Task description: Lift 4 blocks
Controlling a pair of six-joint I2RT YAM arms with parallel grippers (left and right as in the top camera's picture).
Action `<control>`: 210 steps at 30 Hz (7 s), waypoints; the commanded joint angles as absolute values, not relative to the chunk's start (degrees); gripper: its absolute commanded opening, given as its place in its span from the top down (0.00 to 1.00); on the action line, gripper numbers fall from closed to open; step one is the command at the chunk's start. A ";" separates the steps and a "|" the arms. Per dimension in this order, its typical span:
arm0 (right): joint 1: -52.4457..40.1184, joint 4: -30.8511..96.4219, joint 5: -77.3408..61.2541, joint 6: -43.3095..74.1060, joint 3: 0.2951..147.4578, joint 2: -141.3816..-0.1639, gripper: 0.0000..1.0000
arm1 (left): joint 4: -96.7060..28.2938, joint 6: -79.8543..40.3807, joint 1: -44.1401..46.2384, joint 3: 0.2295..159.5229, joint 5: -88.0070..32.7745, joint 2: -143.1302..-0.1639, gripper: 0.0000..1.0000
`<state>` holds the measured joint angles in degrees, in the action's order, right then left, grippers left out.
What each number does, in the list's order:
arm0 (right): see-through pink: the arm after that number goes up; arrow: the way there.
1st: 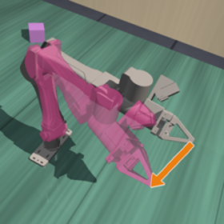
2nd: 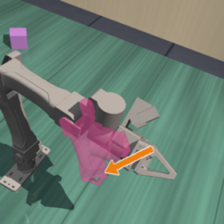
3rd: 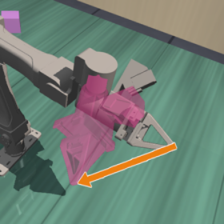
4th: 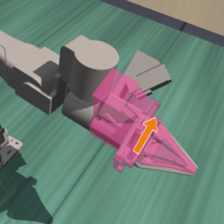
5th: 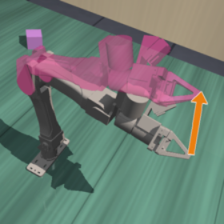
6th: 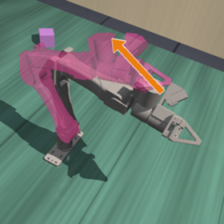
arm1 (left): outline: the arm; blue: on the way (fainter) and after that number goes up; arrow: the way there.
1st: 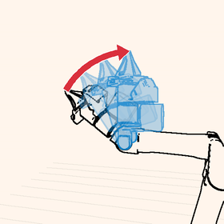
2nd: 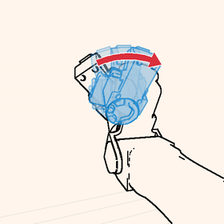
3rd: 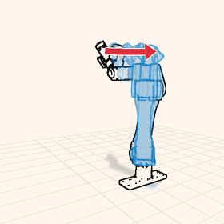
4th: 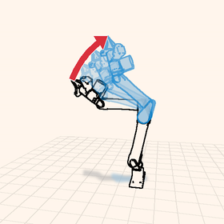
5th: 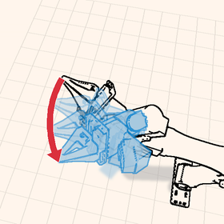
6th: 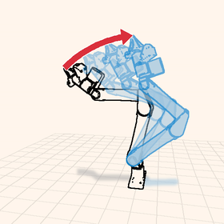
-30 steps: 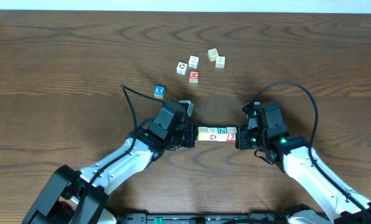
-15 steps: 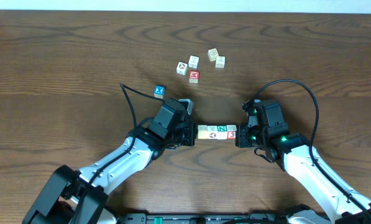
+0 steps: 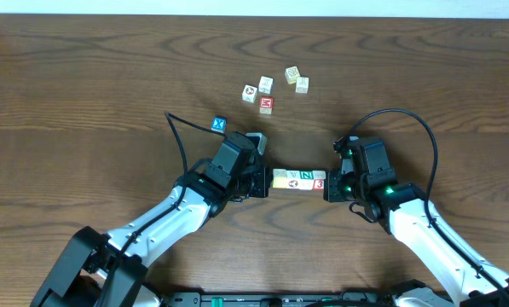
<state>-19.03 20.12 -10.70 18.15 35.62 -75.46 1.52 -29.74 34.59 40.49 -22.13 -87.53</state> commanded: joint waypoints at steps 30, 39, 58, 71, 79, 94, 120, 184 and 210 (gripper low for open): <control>-21.10 22.98 -21.52 19.27 39.77 -74.46 0.99 | 1.34 -28.77 35.81 44.18 -27.90 -85.89 0.93; -21.10 22.96 -22.83 20.43 39.79 -74.46 0.99 | 1.26 -28.56 35.83 44.18 -27.88 -83.85 0.93; -21.10 23.00 -22.81 22.76 40.18 -74.46 0.99 | -0.38 -28.53 35.83 44.16 -27.88 -83.85 0.93; -21.10 23.86 -22.83 24.84 40.18 -74.46 0.99 | -1.30 -28.56 35.83 44.16 -27.88 -83.85 0.93; -21.10 23.83 -22.83 24.82 40.25 -74.46 0.99 | -1.26 -28.58 35.83 44.16 -27.86 -83.85 0.93; -21.10 25.19 -23.03 24.60 42.04 -74.46 0.99 | -1.23 -28.80 35.81 44.18 -27.88 -83.83 0.93; -21.10 26.96 -23.00 23.92 44.07 -74.28 0.99 | -1.15 -29.45 35.83 44.93 -27.90 -83.81 0.93; -21.10 29.41 -22.98 23.11 46.19 -72.53 0.99 | -1.28 -29.67 35.81 46.87 -27.88 -83.35 0.93; -21.10 29.47 -23.00 23.11 46.85 -72.51 0.99 | -1.50 -29.65 35.81 48.01 -27.88 -83.35 0.93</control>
